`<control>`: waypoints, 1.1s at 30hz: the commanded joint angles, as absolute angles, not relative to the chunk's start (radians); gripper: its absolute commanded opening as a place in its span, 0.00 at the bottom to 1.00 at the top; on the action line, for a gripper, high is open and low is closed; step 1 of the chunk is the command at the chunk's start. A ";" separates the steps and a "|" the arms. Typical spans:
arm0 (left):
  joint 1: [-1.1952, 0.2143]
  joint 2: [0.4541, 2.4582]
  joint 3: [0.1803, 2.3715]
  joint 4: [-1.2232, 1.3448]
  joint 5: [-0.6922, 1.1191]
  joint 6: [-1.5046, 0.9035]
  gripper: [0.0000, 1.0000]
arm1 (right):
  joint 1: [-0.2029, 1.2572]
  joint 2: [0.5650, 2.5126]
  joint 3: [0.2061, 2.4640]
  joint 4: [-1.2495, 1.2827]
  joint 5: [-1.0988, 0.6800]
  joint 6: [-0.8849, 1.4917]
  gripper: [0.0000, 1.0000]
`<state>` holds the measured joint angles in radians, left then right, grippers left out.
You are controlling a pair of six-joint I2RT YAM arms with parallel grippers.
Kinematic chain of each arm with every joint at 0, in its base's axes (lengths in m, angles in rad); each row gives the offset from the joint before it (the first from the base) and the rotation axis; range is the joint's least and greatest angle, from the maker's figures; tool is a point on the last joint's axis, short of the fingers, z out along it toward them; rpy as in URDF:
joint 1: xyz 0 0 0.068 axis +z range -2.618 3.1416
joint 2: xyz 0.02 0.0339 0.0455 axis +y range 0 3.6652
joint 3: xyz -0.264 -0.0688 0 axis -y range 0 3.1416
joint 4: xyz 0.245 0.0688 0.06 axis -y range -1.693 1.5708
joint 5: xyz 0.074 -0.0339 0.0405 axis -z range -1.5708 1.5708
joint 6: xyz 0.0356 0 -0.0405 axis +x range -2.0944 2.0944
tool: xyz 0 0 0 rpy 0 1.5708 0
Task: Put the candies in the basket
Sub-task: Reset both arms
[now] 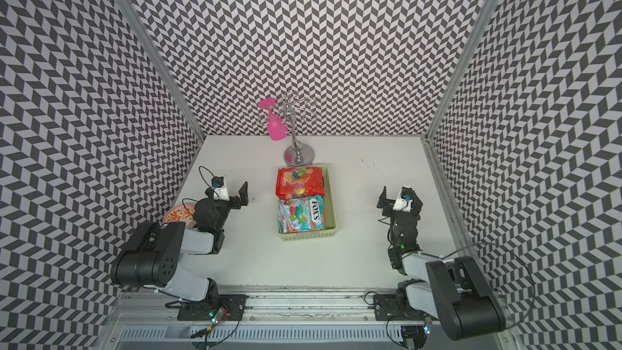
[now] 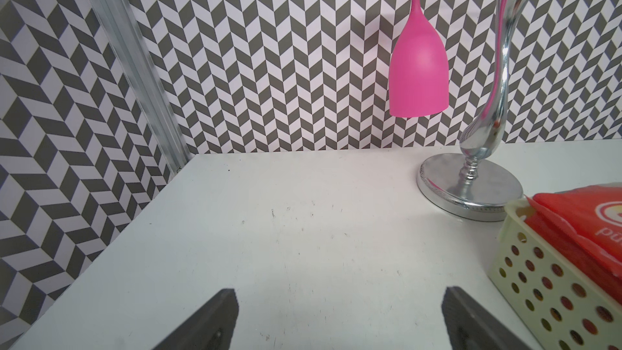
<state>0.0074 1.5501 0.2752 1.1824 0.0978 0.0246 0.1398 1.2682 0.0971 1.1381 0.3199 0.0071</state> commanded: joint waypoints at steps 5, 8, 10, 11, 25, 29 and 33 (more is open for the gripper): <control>0.012 1.549 0.270 1.217 0.088 0.015 0.99 | 0.112 1.416 0.113 1.384 0.234 -0.025 0.99; 0.013 1.550 0.270 1.216 0.089 0.015 0.99 | 0.111 1.503 0.132 1.439 0.239 -0.026 0.99; 0.012 1.549 0.270 1.216 0.087 0.015 0.99 | 0.111 1.559 0.138 1.498 0.235 -0.033 0.99; 0.011 1.548 0.270 1.217 0.085 0.016 0.99 | 0.112 1.583 0.136 1.541 0.235 -0.039 0.99; 0.004 1.549 0.270 1.217 0.074 0.018 0.99 | 0.109 1.387 0.132 1.356 0.184 -0.052 0.99; 0.003 1.551 0.270 1.217 0.070 0.020 0.99 | 0.105 1.366 0.177 1.229 0.180 -0.042 0.99; 0.002 1.549 0.270 1.216 0.071 0.020 0.99 | 0.101 1.534 0.126 1.473 0.219 -0.020 0.99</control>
